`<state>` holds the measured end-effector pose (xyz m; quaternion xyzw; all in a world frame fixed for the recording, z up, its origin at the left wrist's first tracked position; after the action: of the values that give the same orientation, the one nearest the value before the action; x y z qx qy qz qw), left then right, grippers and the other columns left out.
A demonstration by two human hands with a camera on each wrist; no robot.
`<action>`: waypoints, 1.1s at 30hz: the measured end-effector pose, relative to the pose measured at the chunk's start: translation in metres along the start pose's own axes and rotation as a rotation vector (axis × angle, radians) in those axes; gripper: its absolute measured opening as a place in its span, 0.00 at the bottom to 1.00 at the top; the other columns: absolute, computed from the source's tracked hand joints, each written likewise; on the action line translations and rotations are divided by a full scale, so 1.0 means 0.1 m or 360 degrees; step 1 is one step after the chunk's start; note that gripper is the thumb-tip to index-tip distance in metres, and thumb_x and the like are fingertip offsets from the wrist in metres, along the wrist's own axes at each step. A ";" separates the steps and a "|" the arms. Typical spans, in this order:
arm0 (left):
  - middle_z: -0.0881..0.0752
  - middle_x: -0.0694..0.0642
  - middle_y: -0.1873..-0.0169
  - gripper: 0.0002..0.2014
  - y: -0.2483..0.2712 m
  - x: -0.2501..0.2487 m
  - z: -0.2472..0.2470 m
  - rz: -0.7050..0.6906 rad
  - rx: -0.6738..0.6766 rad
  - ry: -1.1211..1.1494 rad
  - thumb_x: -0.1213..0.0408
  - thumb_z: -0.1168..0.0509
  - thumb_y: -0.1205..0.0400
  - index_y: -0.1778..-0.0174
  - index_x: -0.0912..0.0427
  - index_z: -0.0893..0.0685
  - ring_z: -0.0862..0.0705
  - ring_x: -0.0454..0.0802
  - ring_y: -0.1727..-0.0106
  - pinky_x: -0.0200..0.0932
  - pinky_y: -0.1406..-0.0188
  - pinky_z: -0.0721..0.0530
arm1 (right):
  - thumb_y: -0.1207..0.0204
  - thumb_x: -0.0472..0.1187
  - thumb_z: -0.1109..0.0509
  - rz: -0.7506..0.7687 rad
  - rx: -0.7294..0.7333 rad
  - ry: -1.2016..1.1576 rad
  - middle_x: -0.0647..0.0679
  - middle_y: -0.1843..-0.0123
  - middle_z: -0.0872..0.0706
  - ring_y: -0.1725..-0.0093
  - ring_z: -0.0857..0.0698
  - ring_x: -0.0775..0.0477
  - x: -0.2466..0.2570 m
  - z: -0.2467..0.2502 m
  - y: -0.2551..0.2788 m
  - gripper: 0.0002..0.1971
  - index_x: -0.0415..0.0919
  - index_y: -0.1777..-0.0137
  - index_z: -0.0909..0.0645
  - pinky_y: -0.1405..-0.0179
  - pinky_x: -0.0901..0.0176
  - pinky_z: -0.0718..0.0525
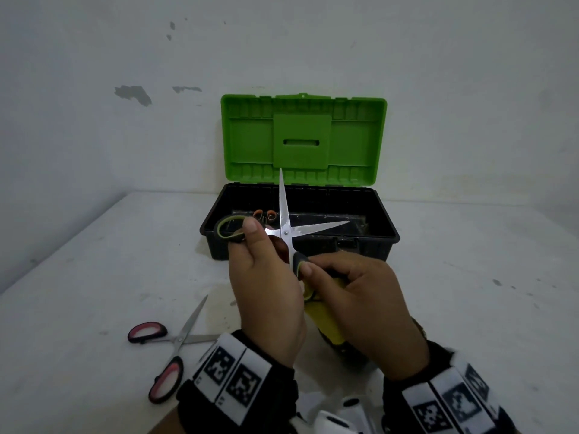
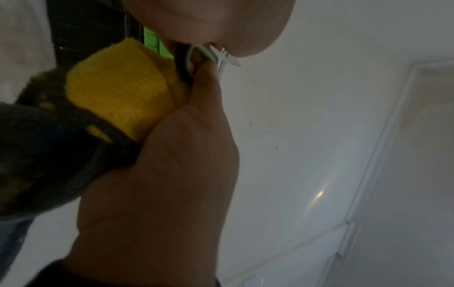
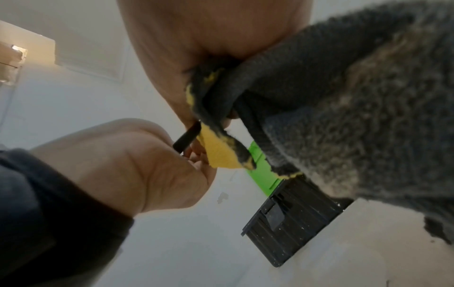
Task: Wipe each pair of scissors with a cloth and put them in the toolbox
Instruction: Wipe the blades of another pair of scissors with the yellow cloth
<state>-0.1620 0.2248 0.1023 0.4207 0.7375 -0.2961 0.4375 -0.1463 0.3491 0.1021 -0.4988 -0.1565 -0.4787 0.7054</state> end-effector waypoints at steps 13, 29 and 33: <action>0.30 0.44 0.79 0.17 -0.11 0.10 -0.01 -0.0124 -0.0007 -0.0102 0.46 0.47 0.11 0.62 0.51 0.26 0.32 0.44 0.75 0.45 0.74 0.31 | 0.26 0.40 0.22 -0.0165 -0.0132 -0.0025 0.64 0.53 0.09 0.51 0.12 0.67 0.09 0.51 -0.11 0.11 0.54 0.45 0.10 0.51 0.71 0.14; 0.27 0.44 0.81 0.19 -0.03 0.07 -0.06 -0.0234 0.0076 -0.0233 0.46 0.46 0.12 0.67 0.49 0.27 0.30 0.44 0.76 0.47 0.70 0.30 | 0.23 0.36 0.26 0.0377 -0.0255 0.0563 0.51 0.61 0.13 0.61 0.17 0.53 0.32 0.16 -0.27 0.03 0.41 0.58 0.12 0.58 0.63 0.20; 0.28 0.43 0.80 0.19 -0.03 0.09 -0.04 -0.0245 0.0093 -0.0222 0.47 0.46 0.11 0.63 0.52 0.24 0.30 0.45 0.75 0.48 0.68 0.30 | 0.24 0.35 0.27 0.0452 -0.0149 0.0576 0.49 0.63 0.14 0.63 0.17 0.51 0.34 0.12 -0.22 0.04 0.40 0.59 0.13 0.59 0.59 0.19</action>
<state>-0.1683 0.2298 0.0963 0.3538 0.7264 -0.3787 0.4514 -0.1452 0.3410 0.1435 -0.4539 0.0666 -0.4631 0.7583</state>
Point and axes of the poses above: each hand's wrist, its own y-axis away from the middle knuckle, its own z-axis out of the back of the hand, x = y × z, the point moved 5 cm from there along -y, towards the middle knuckle
